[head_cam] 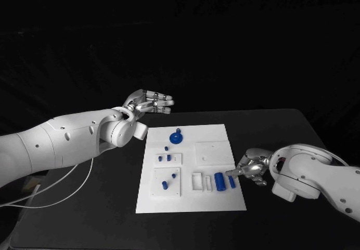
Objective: Assemble the parts on the task board
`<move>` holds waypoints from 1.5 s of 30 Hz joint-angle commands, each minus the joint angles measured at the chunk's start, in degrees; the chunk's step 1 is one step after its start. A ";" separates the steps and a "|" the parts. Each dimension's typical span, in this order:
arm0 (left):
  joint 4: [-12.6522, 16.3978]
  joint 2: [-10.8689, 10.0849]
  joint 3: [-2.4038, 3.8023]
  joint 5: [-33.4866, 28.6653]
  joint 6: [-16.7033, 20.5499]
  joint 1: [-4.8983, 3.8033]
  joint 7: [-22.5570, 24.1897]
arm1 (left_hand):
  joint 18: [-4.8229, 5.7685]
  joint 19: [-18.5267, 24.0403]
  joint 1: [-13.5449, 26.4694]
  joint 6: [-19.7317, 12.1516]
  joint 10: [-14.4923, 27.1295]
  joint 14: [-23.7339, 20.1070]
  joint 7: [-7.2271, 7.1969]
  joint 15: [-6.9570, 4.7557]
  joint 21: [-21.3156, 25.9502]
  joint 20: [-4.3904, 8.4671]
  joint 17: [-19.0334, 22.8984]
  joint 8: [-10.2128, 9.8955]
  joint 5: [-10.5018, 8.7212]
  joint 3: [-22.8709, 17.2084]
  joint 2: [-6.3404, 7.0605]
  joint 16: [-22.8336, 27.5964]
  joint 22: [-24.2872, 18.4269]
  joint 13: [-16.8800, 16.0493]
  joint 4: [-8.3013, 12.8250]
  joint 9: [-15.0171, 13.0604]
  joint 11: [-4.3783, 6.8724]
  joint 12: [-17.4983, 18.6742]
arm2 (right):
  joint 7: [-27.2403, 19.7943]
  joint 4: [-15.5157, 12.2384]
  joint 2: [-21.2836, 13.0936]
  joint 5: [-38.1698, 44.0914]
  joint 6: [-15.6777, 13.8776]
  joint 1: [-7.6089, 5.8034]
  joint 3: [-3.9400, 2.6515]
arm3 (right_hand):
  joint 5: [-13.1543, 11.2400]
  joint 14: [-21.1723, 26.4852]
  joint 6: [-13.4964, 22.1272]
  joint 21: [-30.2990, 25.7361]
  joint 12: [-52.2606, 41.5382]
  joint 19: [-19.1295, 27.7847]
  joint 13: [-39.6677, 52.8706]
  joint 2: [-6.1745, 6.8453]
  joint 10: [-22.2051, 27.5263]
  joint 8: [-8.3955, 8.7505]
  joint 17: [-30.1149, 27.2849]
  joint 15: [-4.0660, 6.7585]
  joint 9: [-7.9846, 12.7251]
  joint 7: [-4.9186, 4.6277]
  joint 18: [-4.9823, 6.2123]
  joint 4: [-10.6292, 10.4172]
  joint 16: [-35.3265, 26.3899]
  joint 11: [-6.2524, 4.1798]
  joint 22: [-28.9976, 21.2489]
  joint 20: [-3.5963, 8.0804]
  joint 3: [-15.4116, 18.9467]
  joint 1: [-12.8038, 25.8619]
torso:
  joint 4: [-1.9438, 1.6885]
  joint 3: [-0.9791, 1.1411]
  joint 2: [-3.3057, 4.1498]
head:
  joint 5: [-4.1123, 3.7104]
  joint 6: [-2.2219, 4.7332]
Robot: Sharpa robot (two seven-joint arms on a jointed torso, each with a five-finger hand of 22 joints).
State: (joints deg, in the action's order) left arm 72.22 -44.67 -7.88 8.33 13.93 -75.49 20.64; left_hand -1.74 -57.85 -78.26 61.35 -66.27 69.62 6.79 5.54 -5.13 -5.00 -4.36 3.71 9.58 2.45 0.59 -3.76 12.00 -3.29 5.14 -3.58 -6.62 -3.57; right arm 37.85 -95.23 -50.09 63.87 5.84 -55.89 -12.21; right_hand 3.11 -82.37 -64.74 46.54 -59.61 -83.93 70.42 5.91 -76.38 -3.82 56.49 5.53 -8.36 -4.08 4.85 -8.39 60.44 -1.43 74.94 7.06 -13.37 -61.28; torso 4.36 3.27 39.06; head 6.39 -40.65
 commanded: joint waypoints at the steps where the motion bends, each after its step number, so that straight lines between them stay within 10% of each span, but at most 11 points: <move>1: 0.15 0.25 0.02 0.20 -1.02 0.01 1.67 | 0.10 -0.46 -0.04 -0.41 0.41 -0.12 0.07 0.34 0.29 -0.06 -0.04 -0.01 -0.15 0.89 -0.69 0.06 -0.52 -0.08 -0.01 -0.01 -0.06 0.08 | 3.05 0.16 0.94 0.65 0.60 -0.12 0.30 | -0.34 -0.30 0.33 0.59 0.45 -3.08 0.64 0.71 -0.38 0.13 0.40 -0.31 -0.09 0.03 -1.03 -0.39 -0.38 0.03 5.87 -0.45 -0.82 -0.31 | -0.10 -0.11 0.13 | -0.31 -0.15; 26: 0.81 0.40 -0.16 -0.04 -2.03 -0.01 1.28 | -0.01 -0.71 -0.30 -0.28 0.94 -0.31 0.38 0.44 0.01 -0.15 -0.02 0.00 -0.06 2.49 -1.41 0.07 -2.19 -0.06 -0.28 -0.01 -0.24 0.12 | 3.82 6.16 6.77 4.49 1.33 -0.56 5.14 | -0.34 -0.59 1.92 0.77 1.96 -2.86 2.19 1.67 -0.54 0.17 1.60 -0.47 0.16 -0.38 -0.97 0.32 -1.21 0.30 5.84 -0.62 -1.55 0.39 | -0.06 -0.27 0.32 | 0.50 -1.44; 45: 0.90 0.40 -0.20 -0.58 -2.99 -0.01 1.06 | -0.16 -0.67 -0.20 -0.47 1.65 -0.85 0.75 0.67 -0.10 -0.35 0.04 -0.01 -0.08 2.65 -1.52 0.10 -2.86 -0.06 -0.53 -0.01 -0.56 0.14 | 3.84 10.37 12.57 6.57 0.02 -0.57 6.65 | -0.33 -0.61 2.27 0.30 2.62 -2.77 2.35 2.86 -0.19 0.16 1.73 -0.52 0.15 -0.46 -0.87 -1.11 -1.76 0.38 5.76 -0.69 -1.65 0.49 | -0.05 -0.01 0.33 | 1.25 -1.87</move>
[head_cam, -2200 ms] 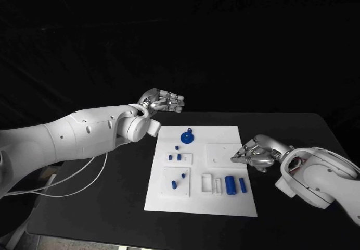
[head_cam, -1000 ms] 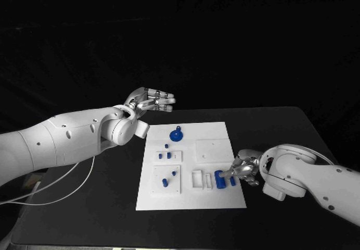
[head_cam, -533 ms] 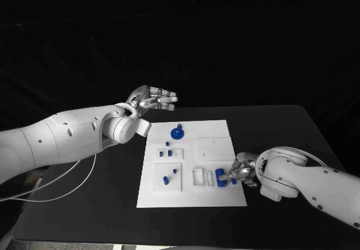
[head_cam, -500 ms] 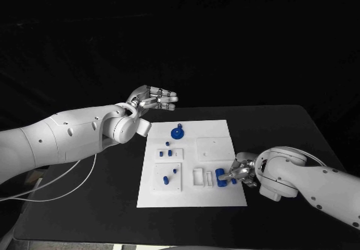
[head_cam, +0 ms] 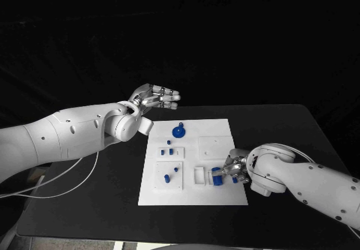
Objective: Assemble the parts on the task board
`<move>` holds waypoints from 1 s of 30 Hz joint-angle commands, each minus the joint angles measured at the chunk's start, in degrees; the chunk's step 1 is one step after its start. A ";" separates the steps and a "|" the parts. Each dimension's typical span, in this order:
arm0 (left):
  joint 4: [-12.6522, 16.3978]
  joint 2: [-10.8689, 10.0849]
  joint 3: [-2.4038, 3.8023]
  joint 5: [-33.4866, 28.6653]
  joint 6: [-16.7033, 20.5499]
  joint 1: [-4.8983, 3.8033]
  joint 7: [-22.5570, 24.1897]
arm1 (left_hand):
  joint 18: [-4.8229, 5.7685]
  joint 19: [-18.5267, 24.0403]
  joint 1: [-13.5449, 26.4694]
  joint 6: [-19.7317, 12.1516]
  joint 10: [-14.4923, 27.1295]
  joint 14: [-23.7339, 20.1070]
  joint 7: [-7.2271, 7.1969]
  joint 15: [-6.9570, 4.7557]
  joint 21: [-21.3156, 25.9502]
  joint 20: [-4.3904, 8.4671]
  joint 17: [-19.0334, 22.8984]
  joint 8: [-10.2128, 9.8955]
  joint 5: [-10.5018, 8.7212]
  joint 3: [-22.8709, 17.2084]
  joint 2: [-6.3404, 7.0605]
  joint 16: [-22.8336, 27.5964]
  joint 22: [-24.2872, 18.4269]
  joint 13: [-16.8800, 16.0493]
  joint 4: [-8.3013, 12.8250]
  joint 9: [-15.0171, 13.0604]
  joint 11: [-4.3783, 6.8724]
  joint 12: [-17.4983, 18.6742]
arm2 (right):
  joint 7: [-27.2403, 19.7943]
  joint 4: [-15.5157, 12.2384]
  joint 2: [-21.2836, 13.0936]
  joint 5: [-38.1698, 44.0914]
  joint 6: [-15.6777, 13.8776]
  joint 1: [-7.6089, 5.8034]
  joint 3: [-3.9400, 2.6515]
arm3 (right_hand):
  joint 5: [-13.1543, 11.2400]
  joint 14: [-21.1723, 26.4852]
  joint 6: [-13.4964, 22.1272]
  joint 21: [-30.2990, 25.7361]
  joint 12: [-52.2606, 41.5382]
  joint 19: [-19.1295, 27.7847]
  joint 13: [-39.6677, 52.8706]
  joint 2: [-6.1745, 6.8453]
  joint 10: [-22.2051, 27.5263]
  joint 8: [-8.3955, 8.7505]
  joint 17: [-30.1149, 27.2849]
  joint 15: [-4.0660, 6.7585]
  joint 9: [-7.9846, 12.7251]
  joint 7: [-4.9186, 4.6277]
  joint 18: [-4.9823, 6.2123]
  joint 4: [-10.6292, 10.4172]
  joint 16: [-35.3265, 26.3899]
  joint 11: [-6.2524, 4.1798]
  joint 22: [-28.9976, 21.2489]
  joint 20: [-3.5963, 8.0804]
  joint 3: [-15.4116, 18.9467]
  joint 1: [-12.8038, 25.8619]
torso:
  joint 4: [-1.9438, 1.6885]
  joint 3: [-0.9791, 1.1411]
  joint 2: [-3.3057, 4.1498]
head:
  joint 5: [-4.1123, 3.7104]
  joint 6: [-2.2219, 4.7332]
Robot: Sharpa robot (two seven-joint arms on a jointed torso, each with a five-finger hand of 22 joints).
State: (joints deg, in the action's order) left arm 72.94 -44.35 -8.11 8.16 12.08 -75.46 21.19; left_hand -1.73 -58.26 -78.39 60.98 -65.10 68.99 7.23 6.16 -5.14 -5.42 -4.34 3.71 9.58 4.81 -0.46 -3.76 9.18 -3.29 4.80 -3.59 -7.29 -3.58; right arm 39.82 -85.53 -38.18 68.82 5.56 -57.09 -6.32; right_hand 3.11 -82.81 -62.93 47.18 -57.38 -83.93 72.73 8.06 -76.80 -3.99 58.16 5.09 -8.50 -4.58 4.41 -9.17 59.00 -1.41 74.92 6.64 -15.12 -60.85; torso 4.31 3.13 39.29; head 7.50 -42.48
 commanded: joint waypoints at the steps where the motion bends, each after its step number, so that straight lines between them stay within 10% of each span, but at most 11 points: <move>1: 0.20 0.08 0.03 -0.41 -1.19 -0.04 0.47 | -0.17 -0.27 -0.07 -0.10 0.48 -0.21 0.31 0.05 -0.09 0.07 0.02 -0.01 -0.08 0.29 -0.47 0.10 -0.04 -0.06 -0.19 -0.01 0.11 0.14 | 1.86 0.88 0.96 1.83 0.32 0.64 1.00 | -0.34 -0.16 0.50 -0.37 0.43 -2.76 0.03 0.76 0.24 0.34 0.06 -0.09 0.28 0.04 -0.43 -0.30 -0.35 0.36 5.77 -0.26 0.10 0.01 | -0.04 0.15 0.09 | 0.21 -0.12; 18: 0.46 -0.13 0.02 -0.21 -1.30 -0.06 -0.22 | -0.27 -0.24 -0.68 -0.12 0.81 -0.32 0.34 0.08 -0.27 0.00 0.00 -0.01 0.32 -0.01 -0.66 0.08 -0.64 -0.06 -0.06 -0.01 0.04 0.11 | 1.26 2.15 2.76 4.43 2.48 0.72 3.22 | -0.33 -0.07 0.84 -0.63 2.27 -2.50 -0.82 4.21 1.23 0.29 0.74 -0.26 0.28 -0.14 -0.47 3.72 -0.30 0.53 5.78 -0.43 0.81 -3.59 | -0.04 -0.13 0.18 | 0.13 -0.56; 20: 0.47 -0.15 0.02 -0.18 -1.29 -0.06 -0.28 | -0.28 -0.25 -0.78 -0.13 0.82 -0.32 0.34 0.07 -0.29 0.01 0.00 -0.01 0.38 -0.11 -0.74 0.08 -0.67 -0.06 -0.02 -0.01 0.05 0.11 | 1.21 2.35 2.72 5.22 1.54 0.72 3.28 | 0.21 -0.09 0.14 -0.54 2.15 -2.52 -0.83 3.39 1.16 0.22 0.93 -0.29 0.03 -0.03 -0.46 4.94 -0.24 0.49 5.81 -0.51 0.56 -4.85 | -0.07 -0.09 0.16 | 0.20 -0.58; 21: 0.48 -0.16 0.02 -0.17 -1.28 -0.06 -0.32 | -0.28 -0.25 -0.79 -0.13 0.82 -0.32 0.34 0.07 -0.29 0.01 0.00 -0.01 0.39 -0.12 -0.76 0.08 -0.68 -0.06 -0.01 -0.01 0.05 0.11 | 1.20 2.39 2.67 5.53 0.86 0.73 3.30 | 6.34 -0.10 -0.95 -0.48 1.98 -2.56 -0.79 1.87 1.06 0.11 0.99 -0.13 -0.19 0.12 -0.45 6.94 -0.25 0.34 5.83 -0.47 -0.60 -7.24 | -0.11 -0.03 0.13 | 0.24 -0.63; 24: 0.50 -0.20 0.02 -0.14 -1.22 -0.07 -0.43 | -0.28 -0.25 -0.87 -0.14 0.83 -0.31 0.34 0.06 -0.32 0.02 0.00 -0.01 0.49 -0.26 -0.90 0.08 -0.72 -0.06 0.03 0.00 0.05 0.12 | 1.14 2.28 2.39 5.77 -1.38 0.73 3.34 | 11.67 -0.17 -2.38 -0.31 1.70 -2.61 -0.79 -0.79 0.99 0.24 1.09 0.02 -0.30 0.57 -0.50 10.72 -0.33 -0.14 5.85 -0.38 -1.39 -8.34 | -0.17 0.02 0.13 | 0.29 -0.68; 30: 0.50 -0.27 0.02 -0.12 -1.13 -0.07 -0.55 | -0.28 -0.25 -0.88 -0.11 0.86 -0.32 0.33 0.05 -0.37 0.03 0.01 -0.01 0.54 -0.39 -1.00 0.09 -0.79 -0.06 0.08 0.00 0.05 0.12 | 0.93 1.22 1.31 2.65 -4.93 0.70 3.34 | 12.23 -0.32 -6.04 0.03 1.41 -2.73 -1.12 -3.02 0.59 0.06 1.12 0.40 -0.65 2.00 -0.82 14.57 -0.58 -0.85 5.89 0.00 -1.63 -3.71 | -0.07 -0.03 0.12 | 0.52 -0.76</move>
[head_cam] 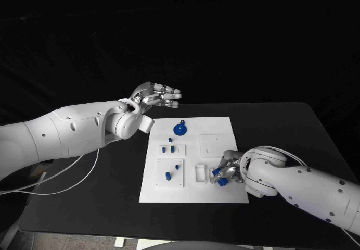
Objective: Assemble the parts on the task board
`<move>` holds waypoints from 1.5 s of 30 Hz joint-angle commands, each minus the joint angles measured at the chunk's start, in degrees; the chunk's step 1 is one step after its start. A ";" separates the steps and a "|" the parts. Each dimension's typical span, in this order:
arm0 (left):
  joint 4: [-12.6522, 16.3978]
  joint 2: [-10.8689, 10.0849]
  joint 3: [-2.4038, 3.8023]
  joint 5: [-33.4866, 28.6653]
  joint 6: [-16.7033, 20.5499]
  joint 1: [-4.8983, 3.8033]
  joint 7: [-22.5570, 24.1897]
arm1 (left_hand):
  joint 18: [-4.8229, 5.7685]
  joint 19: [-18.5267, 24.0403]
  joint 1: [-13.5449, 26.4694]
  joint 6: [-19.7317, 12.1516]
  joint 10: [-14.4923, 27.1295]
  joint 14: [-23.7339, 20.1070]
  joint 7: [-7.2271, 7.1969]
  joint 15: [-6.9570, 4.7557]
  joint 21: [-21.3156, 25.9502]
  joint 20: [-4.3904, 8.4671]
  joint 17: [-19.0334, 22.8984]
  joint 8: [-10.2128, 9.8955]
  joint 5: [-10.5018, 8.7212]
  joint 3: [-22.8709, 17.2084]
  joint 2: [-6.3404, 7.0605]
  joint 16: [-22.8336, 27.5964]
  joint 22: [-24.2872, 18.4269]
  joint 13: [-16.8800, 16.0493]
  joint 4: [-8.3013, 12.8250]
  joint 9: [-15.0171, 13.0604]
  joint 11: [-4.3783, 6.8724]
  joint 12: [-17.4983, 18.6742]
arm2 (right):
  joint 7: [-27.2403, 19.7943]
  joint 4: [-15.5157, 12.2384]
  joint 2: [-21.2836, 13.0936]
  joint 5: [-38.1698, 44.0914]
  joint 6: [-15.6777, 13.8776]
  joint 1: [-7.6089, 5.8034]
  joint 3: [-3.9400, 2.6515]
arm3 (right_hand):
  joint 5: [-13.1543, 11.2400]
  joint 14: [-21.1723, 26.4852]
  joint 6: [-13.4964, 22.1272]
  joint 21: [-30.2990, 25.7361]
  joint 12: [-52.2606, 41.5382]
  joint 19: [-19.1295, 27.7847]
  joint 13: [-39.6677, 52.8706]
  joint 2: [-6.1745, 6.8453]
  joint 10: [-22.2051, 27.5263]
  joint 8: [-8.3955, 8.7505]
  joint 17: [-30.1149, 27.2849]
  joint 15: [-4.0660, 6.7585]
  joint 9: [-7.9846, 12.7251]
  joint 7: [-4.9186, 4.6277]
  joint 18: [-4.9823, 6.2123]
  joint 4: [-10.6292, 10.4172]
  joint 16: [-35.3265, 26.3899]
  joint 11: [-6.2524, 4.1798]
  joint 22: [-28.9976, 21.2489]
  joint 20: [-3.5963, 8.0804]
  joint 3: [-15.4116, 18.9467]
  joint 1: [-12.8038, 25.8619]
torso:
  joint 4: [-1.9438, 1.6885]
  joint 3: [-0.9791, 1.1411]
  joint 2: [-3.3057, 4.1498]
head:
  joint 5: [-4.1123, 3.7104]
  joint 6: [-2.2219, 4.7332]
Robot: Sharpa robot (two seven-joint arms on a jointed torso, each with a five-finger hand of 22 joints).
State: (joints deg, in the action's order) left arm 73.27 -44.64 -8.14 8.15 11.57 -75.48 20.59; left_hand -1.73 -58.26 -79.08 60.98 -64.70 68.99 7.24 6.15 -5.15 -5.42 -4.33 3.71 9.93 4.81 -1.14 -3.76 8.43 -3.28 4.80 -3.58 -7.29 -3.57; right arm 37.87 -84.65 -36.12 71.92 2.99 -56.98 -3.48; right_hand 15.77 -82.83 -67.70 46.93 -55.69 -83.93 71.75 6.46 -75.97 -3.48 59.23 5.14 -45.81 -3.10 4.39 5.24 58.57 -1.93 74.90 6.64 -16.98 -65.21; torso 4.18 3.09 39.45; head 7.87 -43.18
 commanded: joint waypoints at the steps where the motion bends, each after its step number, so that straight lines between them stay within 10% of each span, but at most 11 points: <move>1: 0.15 0.02 0.04 -0.10 -0.61 -0.06 0.02 | -0.28 -0.25 -0.19 -0.12 0.45 -0.32 0.33 0.06 -0.37 0.03 0.00 -0.01 0.20 -0.39 -0.32 0.09 -0.05 -0.06 0.08 0.00 0.04 0.12 | 2.83 0.01 -1.01 -1.36 -2.86 0.56 0.47 | -0.73 -0.32 -1.80 0.24 -0.24 -2.73 -0.25 -1.62 -0.35 -0.19 0.04 0.49 36.42 0.70 -0.89 0.16 -0.19 -0.46 5.89 0.14 0.56 0.94 | 0.07 -0.02 -0.05 | 0.16 -0.06; 22: -0.28 0.34 0.03 -0.09 -0.79 -0.08 -0.43 | -0.27 -0.23 0.08 -0.11 0.49 -0.31 0.32 0.06 -0.56 0.03 0.00 -0.01 0.24 -0.58 -0.39 0.08 -0.33 -0.06 0.04 0.00 0.03 0.12 | 2.97 -4.17 -2.03 -11.02 -3.92 -2.34 -1.83 | -6.93 -0.38 -3.60 0.36 0.12 -2.71 -0.78 -3.13 -1.38 -0.16 -0.51 0.63 35.94 1.33 -1.29 -4.57 -0.75 -0.79 5.91 0.38 5.43 3.36 | 0.08 -0.05 -0.03 | 0.47 0.19; 30: -0.43 0.70 0.01 -0.09 -1.08 -0.08 -0.60 | -0.26 -0.14 0.23 -0.15 0.62 -0.42 0.32 0.11 -0.65 -0.01 0.01 -0.01 0.18 -0.61 -0.27 0.09 -0.55 -0.06 -0.03 -0.01 0.00 0.12 | 3.25 -1.72 0.86 -8.23 -1.64 -2.62 -1.09 | -11.85 -0.35 -3.64 0.34 0.98 -2.68 -1.29 -2.24 -1.45 -0.17 -0.50 0.55 35.74 1.20 -1.25 -8.59 -0.89 -0.70 5.91 0.29 2.99 5.58 | 0.00 -0.05 -0.03 | 0.50 0.27; 45: -0.62 1.27 -0.04 -0.08 -1.27 -0.09 -0.78 | -0.28 -0.07 0.28 -0.13 0.89 -0.53 0.33 0.16 -0.71 -0.05 0.00 -0.01 0.17 -0.65 -0.22 0.09 -0.74 -0.06 -0.13 -0.01 -0.09 0.12 | 3.22 1.81 4.57 -4.13 0.84 -2.68 0.85 | -12.59 -0.37 -3.66 0.39 1.27 -2.65 -1.43 -2.40 -1.43 -0.18 -0.38 0.46 35.56 1.16 -1.29 -9.87 -0.90 -0.64 5.93 0.20 2.59 6.91 | 0.09 -0.03 0.05 | 0.88 0.12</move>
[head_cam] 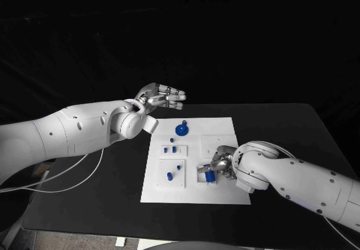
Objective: Assemble the parts on the task board
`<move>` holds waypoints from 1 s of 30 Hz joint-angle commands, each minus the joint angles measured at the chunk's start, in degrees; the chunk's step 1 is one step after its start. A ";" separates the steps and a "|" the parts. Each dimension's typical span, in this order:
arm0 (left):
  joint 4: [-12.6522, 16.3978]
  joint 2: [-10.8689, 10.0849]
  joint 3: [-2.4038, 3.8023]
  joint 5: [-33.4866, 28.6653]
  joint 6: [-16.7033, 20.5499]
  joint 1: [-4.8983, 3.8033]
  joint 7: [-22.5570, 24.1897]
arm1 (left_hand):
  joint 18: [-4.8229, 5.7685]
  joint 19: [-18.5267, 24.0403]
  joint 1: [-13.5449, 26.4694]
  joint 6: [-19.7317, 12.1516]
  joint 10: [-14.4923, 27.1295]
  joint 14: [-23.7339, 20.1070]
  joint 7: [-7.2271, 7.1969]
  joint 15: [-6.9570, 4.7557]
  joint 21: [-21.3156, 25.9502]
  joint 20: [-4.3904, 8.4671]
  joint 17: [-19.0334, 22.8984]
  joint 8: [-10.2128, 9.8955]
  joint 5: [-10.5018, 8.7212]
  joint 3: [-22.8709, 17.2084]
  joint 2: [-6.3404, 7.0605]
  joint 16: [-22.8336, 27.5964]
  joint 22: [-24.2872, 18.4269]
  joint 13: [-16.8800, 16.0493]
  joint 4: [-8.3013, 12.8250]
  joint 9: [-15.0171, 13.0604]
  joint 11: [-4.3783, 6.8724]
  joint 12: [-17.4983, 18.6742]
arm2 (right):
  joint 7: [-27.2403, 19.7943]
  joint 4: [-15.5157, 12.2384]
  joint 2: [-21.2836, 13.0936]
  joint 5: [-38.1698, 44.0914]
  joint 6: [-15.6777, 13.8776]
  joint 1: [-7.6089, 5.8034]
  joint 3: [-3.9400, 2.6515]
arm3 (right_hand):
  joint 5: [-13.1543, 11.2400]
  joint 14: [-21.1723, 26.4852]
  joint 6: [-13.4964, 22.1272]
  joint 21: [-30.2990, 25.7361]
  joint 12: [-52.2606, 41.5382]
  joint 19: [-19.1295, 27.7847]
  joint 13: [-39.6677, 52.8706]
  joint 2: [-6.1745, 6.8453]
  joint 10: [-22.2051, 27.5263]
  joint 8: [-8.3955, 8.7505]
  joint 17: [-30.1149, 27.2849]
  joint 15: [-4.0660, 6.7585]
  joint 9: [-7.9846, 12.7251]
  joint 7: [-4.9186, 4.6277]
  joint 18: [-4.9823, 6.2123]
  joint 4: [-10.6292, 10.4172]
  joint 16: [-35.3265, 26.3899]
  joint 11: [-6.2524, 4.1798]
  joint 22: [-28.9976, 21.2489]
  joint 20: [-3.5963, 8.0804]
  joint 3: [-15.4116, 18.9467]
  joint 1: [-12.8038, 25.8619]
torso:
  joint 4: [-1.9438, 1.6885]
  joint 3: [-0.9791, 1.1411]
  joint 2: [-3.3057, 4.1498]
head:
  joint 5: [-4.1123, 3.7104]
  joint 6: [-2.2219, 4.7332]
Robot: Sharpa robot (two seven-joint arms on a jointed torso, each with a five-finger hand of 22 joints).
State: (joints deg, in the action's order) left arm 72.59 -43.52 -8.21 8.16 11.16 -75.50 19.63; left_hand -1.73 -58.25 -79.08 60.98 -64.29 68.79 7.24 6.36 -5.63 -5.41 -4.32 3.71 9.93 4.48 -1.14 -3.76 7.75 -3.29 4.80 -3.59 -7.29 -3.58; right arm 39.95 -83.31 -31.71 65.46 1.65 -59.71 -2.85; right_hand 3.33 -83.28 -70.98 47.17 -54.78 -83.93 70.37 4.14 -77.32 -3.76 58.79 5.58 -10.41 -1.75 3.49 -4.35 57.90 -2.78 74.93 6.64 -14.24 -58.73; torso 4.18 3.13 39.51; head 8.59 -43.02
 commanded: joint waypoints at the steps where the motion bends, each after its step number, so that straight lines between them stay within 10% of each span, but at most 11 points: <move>1: 0.05 0.16 0.03 -0.09 -0.86 -0.07 0.17 | -0.28 -0.07 0.28 -0.13 0.49 -0.32 0.32 -0.05 -0.23 -0.06 0.00 -0.01 0.17 -0.33 -0.22 0.09 -0.05 -0.06 -0.13 -0.01 -0.09 0.13 | 1.12 0.62 0.27 2.49 2.21 0.05 0.27 | -0.11 0.05 -0.38 0.14 0.45 -2.63 -0.10 -0.26 -0.06 0.11 0.14 0.00 0.14 -0.20 -0.40 -0.09 -0.20 0.22 5.90 0.18 -0.16 0.50 | 0.11 -0.06 -0.02 | 0.19 -0.04; 17: -0.03 0.50 0.02 -0.09 -0.90 -0.09 -0.05 | -0.30 0.00 0.26 -0.12 0.58 -0.35 0.33 -0.03 -0.43 -0.09 -0.02 -0.01 0.16 -0.45 -0.17 0.10 -0.45 -0.06 -0.29 0.00 -0.11 0.12 | 1.10 2.59 2.26 4.38 3.49 0.00 1.24 | -0.15 0.07 -0.28 0.10 0.59 -2.61 -0.17 -0.68 -0.01 0.13 0.16 -0.01 0.16 -0.24 -0.41 0.27 -0.35 0.25 5.88 0.17 0.12 1.27 | 0.00 -0.07 0.03 | 0.81 -0.24; 25: -0.18 0.94 0.01 0.18 -0.84 -0.13 -0.56 | -0.34 -0.08 0.27 -0.13 0.66 -0.42 0.33 -0.01 -0.55 -0.08 -0.02 -0.01 0.30 -0.53 -0.31 0.10 -0.54 -0.06 -0.43 0.00 -0.13 0.12 | 1.11 3.51 3.08 5.72 3.49 -0.07 2.18 | -0.51 0.20 0.00 -0.47 0.99 -2.53 -0.13 2.47 0.30 0.10 0.04 0.30 0.46 -0.33 -0.50 -2.39 -0.95 0.26 5.77 0.57 1.41 2.95 | 0.16 0.06 0.02 | 1.28 -0.33; 26: -0.19 0.96 0.01 0.20 -0.84 -0.13 -0.58 | -0.34 -0.08 0.27 -0.13 0.66 -0.42 0.33 -0.01 -0.55 -0.08 -0.02 -0.01 0.30 -0.53 -0.31 0.10 -0.54 -0.06 -0.43 0.00 -0.13 0.12 | 1.09 3.55 3.13 5.82 3.43 -0.07 2.21 | -0.60 0.24 0.12 -0.50 1.07 -2.53 -0.14 2.15 0.33 0.08 0.01 0.32 0.50 -0.28 -0.52 -2.91 -1.06 0.25 5.76 0.61 3.22 3.53 | 0.17 0.07 0.03 | 1.28 -0.34; 27: -0.20 0.99 0.01 0.23 -0.83 -0.13 -0.61 | -0.34 -0.08 0.27 -0.13 0.66 -0.42 0.33 -0.01 -0.55 -0.08 -0.02 -0.01 0.30 -0.53 -0.31 0.10 -0.54 -0.06 -0.43 0.00 -0.13 0.12 | 1.07 3.61 3.20 5.97 3.34 -0.08 2.25 | -0.47 0.19 0.34 -0.74 1.29 -2.55 -0.06 -2.51 0.34 0.04 0.23 0.53 0.60 -0.17 -0.62 -1.66 -1.27 0.19 5.72 0.76 13.36 1.16 | 0.19 0.06 0.02 | 1.29 -0.34; 30: -0.23 1.02 0.01 0.29 -0.79 -0.14 -0.67 | -0.34 -0.08 0.27 -0.13 0.66 -0.42 0.33 -0.01 -0.55 -0.08 -0.02 -0.01 0.30 -0.53 -0.31 0.10 -0.54 -0.06 -0.43 0.00 -0.13 0.12 | 1.06 3.75 3.33 6.37 3.07 -0.08 2.32 | -0.55 0.08 0.25 -0.91 1.38 -2.67 0.09 -3.46 0.28 0.05 0.41 0.44 0.62 -0.33 -0.61 -1.67 -1.56 0.23 5.74 0.74 16.39 0.86 | 0.15 0.05 -0.02 | 1.26 -0.40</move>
State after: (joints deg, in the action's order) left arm 72.31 -42.62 -8.23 8.24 11.01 -75.55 18.93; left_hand -1.73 -58.25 -79.08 60.98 -64.09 68.79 7.24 6.35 -5.86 -5.41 -4.32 3.71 9.93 4.25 -1.14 -3.76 7.30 -3.29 4.57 -3.59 -7.49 -3.57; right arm 39.37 -80.08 -28.49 70.57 3.33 -60.59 -1.15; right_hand 3.06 -83.09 -71.23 46.49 -53.67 -83.93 70.35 1.03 -77.09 -4.11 59.11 5.65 -10.48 -2.06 3.49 -6.08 56.64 -2.98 74.92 7.06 1.31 -57.78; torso 4.32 3.16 39.54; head 9.83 -43.35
